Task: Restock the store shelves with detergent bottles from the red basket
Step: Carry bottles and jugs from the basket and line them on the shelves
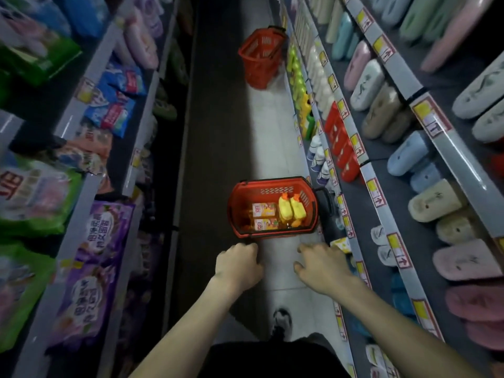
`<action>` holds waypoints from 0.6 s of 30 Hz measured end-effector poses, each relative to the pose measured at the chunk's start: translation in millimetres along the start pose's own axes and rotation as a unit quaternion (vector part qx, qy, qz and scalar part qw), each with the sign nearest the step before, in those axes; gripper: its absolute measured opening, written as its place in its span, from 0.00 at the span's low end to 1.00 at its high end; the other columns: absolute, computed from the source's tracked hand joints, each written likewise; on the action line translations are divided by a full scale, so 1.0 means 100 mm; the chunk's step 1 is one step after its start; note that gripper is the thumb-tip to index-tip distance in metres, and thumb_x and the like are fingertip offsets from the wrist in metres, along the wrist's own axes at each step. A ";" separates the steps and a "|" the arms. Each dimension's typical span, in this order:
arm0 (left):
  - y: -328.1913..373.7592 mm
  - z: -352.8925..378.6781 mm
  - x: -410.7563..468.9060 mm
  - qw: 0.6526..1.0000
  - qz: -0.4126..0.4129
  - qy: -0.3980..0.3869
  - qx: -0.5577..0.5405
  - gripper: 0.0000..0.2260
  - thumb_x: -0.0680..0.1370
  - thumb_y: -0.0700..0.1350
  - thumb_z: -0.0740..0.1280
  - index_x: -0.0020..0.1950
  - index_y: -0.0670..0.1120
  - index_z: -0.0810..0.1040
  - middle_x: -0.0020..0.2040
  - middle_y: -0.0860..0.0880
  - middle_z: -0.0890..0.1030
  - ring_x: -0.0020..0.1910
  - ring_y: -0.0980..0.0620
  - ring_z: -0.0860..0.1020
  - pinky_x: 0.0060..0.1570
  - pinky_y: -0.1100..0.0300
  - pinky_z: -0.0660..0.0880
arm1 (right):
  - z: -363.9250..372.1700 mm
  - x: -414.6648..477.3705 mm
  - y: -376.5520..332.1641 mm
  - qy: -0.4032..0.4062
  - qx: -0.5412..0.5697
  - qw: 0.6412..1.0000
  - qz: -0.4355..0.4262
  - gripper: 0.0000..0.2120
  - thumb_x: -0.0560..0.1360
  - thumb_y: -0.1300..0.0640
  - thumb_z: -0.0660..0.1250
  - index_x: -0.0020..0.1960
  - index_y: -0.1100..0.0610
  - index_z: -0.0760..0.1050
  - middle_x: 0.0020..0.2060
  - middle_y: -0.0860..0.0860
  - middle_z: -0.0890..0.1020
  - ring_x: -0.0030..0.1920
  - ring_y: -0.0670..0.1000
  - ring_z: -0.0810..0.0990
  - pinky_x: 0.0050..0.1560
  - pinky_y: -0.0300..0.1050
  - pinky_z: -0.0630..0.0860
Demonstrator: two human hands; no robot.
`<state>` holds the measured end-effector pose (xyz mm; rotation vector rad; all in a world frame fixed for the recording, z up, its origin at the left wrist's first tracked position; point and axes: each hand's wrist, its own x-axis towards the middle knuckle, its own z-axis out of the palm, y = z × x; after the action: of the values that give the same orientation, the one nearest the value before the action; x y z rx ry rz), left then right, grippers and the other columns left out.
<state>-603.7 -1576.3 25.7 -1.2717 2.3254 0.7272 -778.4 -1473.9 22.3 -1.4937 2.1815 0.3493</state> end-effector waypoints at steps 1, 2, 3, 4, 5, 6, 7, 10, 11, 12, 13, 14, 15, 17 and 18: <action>0.05 -0.03 0.11 1.000 0.004 -0.004 -0.002 0.13 0.81 0.53 0.63 0.62 0.49 0.79 0.60 0.47 0.82 0.58 0.42 0.81 0.58 0.48 0.78 | -0.02 0.10 0.05 -0.002 0.000 1.000 -0.002 0.23 0.82 0.43 0.60 0.72 0.54 0.73 0.67 0.55 0.81 0.67 0.59 0.79 0.62 0.50 0.75; 0.08 -0.06 0.22 1.000 0.009 -0.007 -0.002 0.13 0.81 0.52 0.64 0.62 0.49 0.79 0.60 0.47 0.82 0.59 0.42 0.81 0.58 0.48 0.78 | -0.04 0.20 0.08 -0.003 0.000 1.000 -0.004 0.23 0.82 0.43 0.60 0.72 0.54 0.73 0.67 0.55 0.81 0.67 0.59 0.79 0.61 0.50 0.75; 0.10 -0.08 0.34 1.000 0.014 -0.007 -0.001 0.13 0.81 0.51 0.64 0.63 0.49 0.78 0.61 0.47 0.82 0.59 0.42 0.81 0.59 0.48 0.77 | -0.06 0.32 0.10 -0.005 0.001 1.000 -0.008 0.23 0.82 0.43 0.60 0.72 0.54 0.74 0.67 0.55 0.81 0.66 0.59 0.79 0.61 0.50 0.75; 0.12 -0.10 0.46 1.000 0.017 -0.004 -0.002 0.13 0.81 0.51 0.64 0.63 0.48 0.78 0.61 0.47 0.82 0.60 0.42 0.81 0.59 0.48 0.77 | -0.07 0.43 0.11 -0.008 0.002 1.000 -0.013 0.23 0.82 0.43 0.60 0.72 0.54 0.74 0.67 0.55 0.81 0.66 0.59 0.79 0.61 0.51 0.75; 0.11 -0.11 0.58 1.000 0.019 -0.003 -0.004 0.13 0.81 0.51 0.64 0.64 0.48 0.78 0.62 0.46 0.82 0.60 0.42 0.81 0.59 0.48 0.77 | -0.08 0.55 0.11 -0.012 0.001 1.000 -0.018 0.23 0.82 0.43 0.60 0.71 0.54 0.74 0.66 0.54 0.81 0.65 0.59 0.79 0.61 0.51 0.76; 0.10 -0.12 0.71 1.000 0.020 -0.003 -0.006 0.14 0.81 0.51 0.64 0.64 0.49 0.77 0.62 0.46 0.82 0.61 0.41 0.81 0.59 0.47 0.77 | -0.09 0.68 0.11 -0.015 -0.002 1.000 -0.023 0.23 0.81 0.43 0.60 0.70 0.54 0.75 0.65 0.55 0.82 0.65 0.59 0.80 0.60 0.51 0.76; 0.08 -0.13 0.84 1.000 0.021 -0.002 -0.006 0.14 0.81 0.51 0.63 0.64 0.49 0.77 0.62 0.46 0.82 0.61 0.41 0.81 0.60 0.47 0.76 | -0.10 0.81 0.11 -0.019 -0.004 0.999 -0.027 0.22 0.81 0.43 0.60 0.70 0.54 0.75 0.64 0.55 0.82 0.64 0.59 0.80 0.60 0.50 0.76; -0.01 -0.19 1.25 1.000 0.025 -0.005 -0.004 0.14 0.81 0.51 0.63 0.64 0.49 0.77 0.63 0.47 0.82 0.62 0.42 0.80 0.61 0.47 0.74 | -0.13 1.24 0.11 -0.035 0.001 0.999 -0.038 0.23 0.81 0.44 0.61 0.70 0.55 0.75 0.64 0.55 0.82 0.65 0.58 0.78 0.61 0.50 0.76; -0.05 -0.21 1.39 1.000 0.025 -0.012 -0.011 0.14 0.81 0.51 0.63 0.65 0.49 0.77 0.63 0.47 0.82 0.62 0.42 0.80 0.61 0.47 0.74 | -0.13 1.38 0.11 -0.044 0.005 0.998 -0.040 0.23 0.81 0.45 0.61 0.71 0.55 0.74 0.65 0.55 0.81 0.65 0.58 0.77 0.62 0.51 0.76; -0.10 -0.22 1.53 0.999 0.025 -0.019 -0.021 0.13 0.81 0.51 0.63 0.65 0.50 0.77 0.63 0.47 0.82 0.62 0.43 0.80 0.61 0.47 0.75 | -0.14 1.51 0.12 -0.055 0.007 0.998 -0.041 0.23 0.81 0.45 0.61 0.71 0.56 0.74 0.65 0.55 0.81 0.66 0.59 0.77 0.62 0.51 0.75; -0.16 -0.24 1.65 0.999 0.020 -0.029 -0.031 0.13 0.82 0.50 0.62 0.65 0.50 0.77 0.63 0.48 0.82 0.61 0.43 0.80 0.60 0.48 0.76 | -0.15 1.63 0.12 -0.069 0.009 0.997 -0.042 0.23 0.80 0.45 0.61 0.71 0.56 0.74 0.65 0.55 0.80 0.65 0.59 0.77 0.62 0.52 0.76; -0.22 -0.25 1.76 0.998 0.014 -0.038 -0.041 0.13 0.82 0.50 0.62 0.64 0.50 0.77 0.62 0.48 0.82 0.60 0.43 0.81 0.58 0.48 0.77 | -0.17 1.74 0.10 -0.084 0.014 0.996 -0.042 0.23 0.80 0.46 0.61 0.70 0.56 0.74 0.65 0.56 0.80 0.65 0.59 0.77 0.62 0.53 0.76; -0.26 -0.26 1.87 0.997 0.009 -0.048 -0.052 0.13 0.81 0.50 0.62 0.64 0.51 0.77 0.61 0.48 0.82 0.58 0.43 0.82 0.57 0.49 0.79 | -0.18 1.85 0.10 -0.100 0.021 0.994 -0.039 0.22 0.80 0.46 0.61 0.70 0.56 0.75 0.64 0.56 0.80 0.65 0.59 0.77 0.61 0.53 0.76; -0.30 -0.24 2.09 0.995 0.005 -0.074 -0.067 0.13 0.81 0.50 0.62 0.65 0.52 0.77 0.62 0.49 0.82 0.58 0.44 0.82 0.56 0.49 0.80 | -0.21 2.08 0.10 -0.125 0.022 0.991 -0.035 0.22 0.80 0.47 0.61 0.69 0.57 0.75 0.64 0.56 0.80 0.65 0.60 0.77 0.60 0.53 0.75; -0.31 -0.24 2.21 0.994 0.004 -0.087 -0.068 0.13 0.81 0.50 0.62 0.65 0.52 0.77 0.62 0.49 0.82 0.58 0.44 0.82 0.56 0.49 0.80 | -0.20 2.20 0.10 -0.134 0.020 0.990 -0.036 0.21 0.81 0.48 0.61 0.69 0.57 0.75 0.65 0.57 0.80 0.66 0.60 0.76 0.61 0.54 0.75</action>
<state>-692.4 -1748.8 -86.5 -1.2044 2.1733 0.9733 -858.0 -1656.7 -73.7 -1.4116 1.9082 0.4513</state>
